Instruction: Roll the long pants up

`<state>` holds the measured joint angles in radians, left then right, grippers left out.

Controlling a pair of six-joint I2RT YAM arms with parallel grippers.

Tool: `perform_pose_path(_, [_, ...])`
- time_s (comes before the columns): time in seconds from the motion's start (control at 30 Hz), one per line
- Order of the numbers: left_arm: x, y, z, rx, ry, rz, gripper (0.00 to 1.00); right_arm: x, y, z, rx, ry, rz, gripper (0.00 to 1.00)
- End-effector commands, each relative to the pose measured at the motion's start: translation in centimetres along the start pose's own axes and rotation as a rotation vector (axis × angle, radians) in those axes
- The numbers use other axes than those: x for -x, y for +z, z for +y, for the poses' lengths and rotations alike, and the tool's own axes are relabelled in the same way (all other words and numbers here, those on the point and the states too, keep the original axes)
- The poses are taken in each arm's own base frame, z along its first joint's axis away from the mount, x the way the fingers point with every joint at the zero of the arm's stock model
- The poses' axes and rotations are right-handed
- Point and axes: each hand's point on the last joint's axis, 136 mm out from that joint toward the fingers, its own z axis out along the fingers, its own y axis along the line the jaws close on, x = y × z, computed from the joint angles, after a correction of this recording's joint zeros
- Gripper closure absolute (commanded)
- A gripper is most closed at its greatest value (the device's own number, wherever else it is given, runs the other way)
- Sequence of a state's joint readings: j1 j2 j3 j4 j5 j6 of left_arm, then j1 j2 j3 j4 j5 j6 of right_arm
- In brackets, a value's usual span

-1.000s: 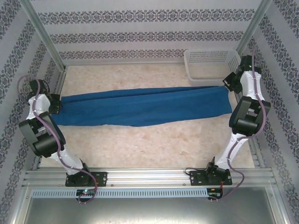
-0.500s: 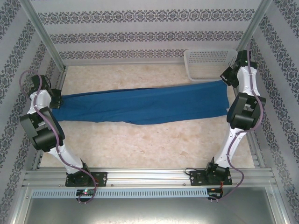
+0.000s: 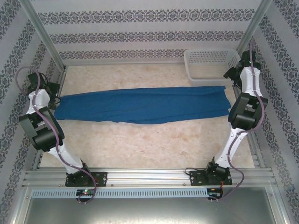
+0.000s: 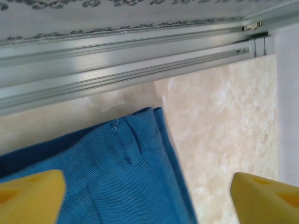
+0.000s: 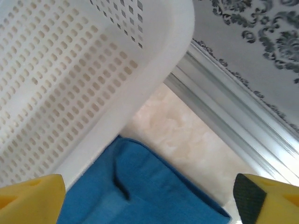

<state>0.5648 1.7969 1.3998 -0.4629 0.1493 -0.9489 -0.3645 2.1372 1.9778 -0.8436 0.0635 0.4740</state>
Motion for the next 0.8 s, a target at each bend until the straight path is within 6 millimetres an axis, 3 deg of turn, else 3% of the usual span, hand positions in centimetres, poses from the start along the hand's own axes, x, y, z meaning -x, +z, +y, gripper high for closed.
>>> perform_pose_path(0.0, [1.0,-2.8,-1.2,-0.051,0.022,-0.044,0.67,0.3,-4.8,0.9,0.067,-0.036,-0.078,0.8])
perform_pose_path(0.03, [0.6,-3.0,-1.1,-0.054,0.023,-0.033,1.0,-0.9,-5.1,1.0,0.078,-0.045,-0.068,1.0])
perform_pose_path(0.13, [-1.1,-3.0,0.0,-0.034,0.031,-0.003,1.0,-5.2,-5.1,2.6,0.121,-0.11,-0.005,1.0])
perform_pose_path(0.37, [-6.9,-0.2,2.3,-0.003,0.043,0.12,1.0,-14.3,-3.6,6.5,0.096,-0.378,0.129,1.0])
perform_pose_path(0.5, [-9.0,1.0,2.6,0.025,0.079,0.157,1.0,-17.2,-2.7,7.7,0.084,-0.449,0.177,1.0])
perform_pose_path(0.77, [-11.0,3.3,2.3,0.063,0.113,0.212,1.0,-21.0,-0.8,10.3,0.094,-0.561,0.235,1.0])
